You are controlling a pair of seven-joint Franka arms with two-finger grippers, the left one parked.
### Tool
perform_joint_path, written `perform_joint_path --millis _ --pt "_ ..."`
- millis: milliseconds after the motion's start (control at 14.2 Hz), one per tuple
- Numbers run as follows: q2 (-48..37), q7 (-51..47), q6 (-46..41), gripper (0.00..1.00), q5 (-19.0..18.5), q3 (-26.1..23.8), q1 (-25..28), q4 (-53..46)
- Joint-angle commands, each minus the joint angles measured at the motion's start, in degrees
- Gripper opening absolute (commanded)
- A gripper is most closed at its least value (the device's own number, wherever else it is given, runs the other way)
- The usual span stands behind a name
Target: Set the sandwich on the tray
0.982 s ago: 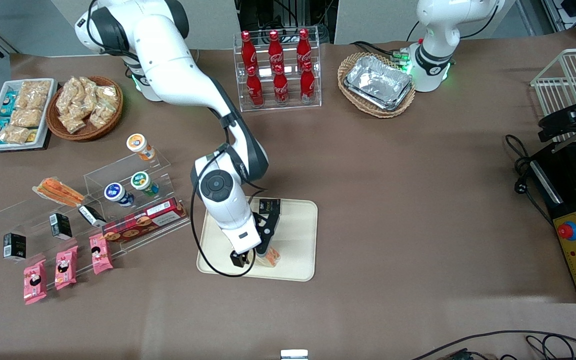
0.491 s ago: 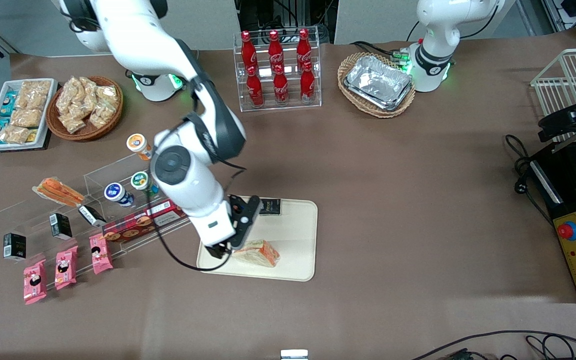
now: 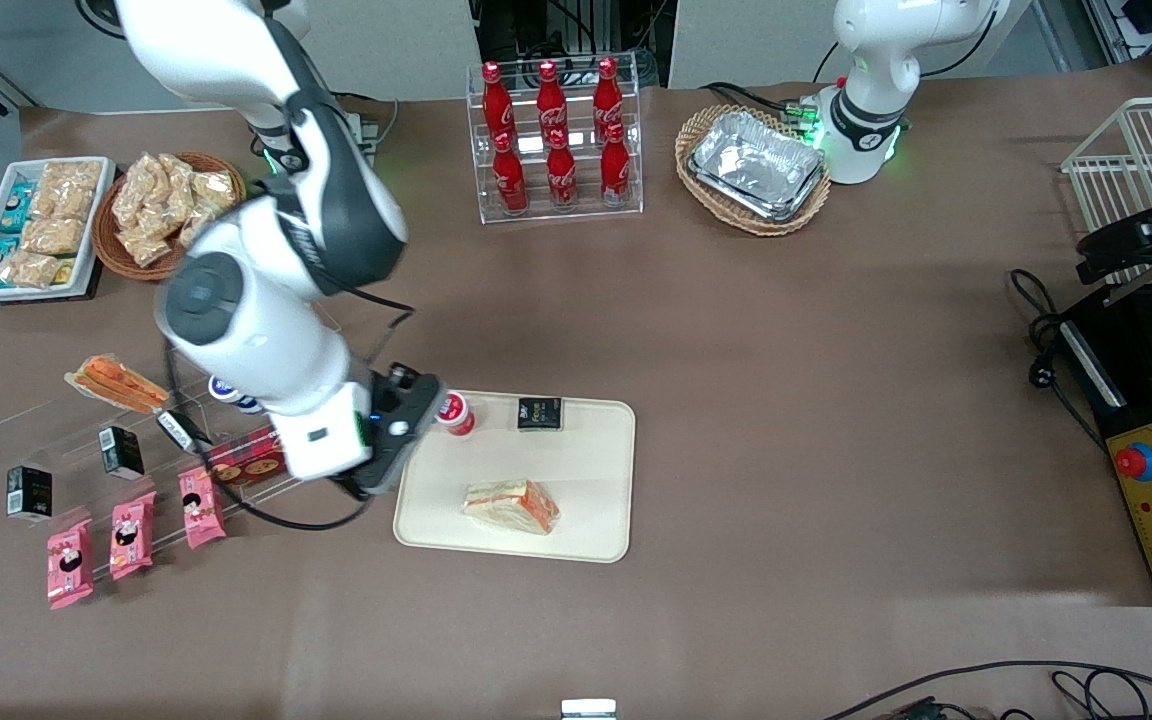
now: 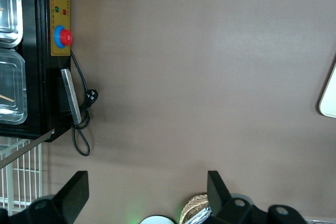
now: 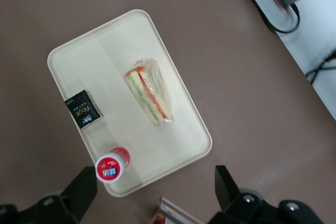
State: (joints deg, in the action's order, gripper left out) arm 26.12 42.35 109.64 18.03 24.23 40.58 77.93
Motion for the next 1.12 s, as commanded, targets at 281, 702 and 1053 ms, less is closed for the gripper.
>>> perform_joint_path --millis 281,702,1053 --pt "-12.4 -26.9 -12.4 1.00 -6.5 2.1 -1.6 1.3" --pt "-17.8 -32.6 -19.6 1.00 -8.4 1.4 -10.6 1.9" --pt "-20.3 -40.8 -23.9 1.00 -10.0 -3.1 -20.4 1.9"
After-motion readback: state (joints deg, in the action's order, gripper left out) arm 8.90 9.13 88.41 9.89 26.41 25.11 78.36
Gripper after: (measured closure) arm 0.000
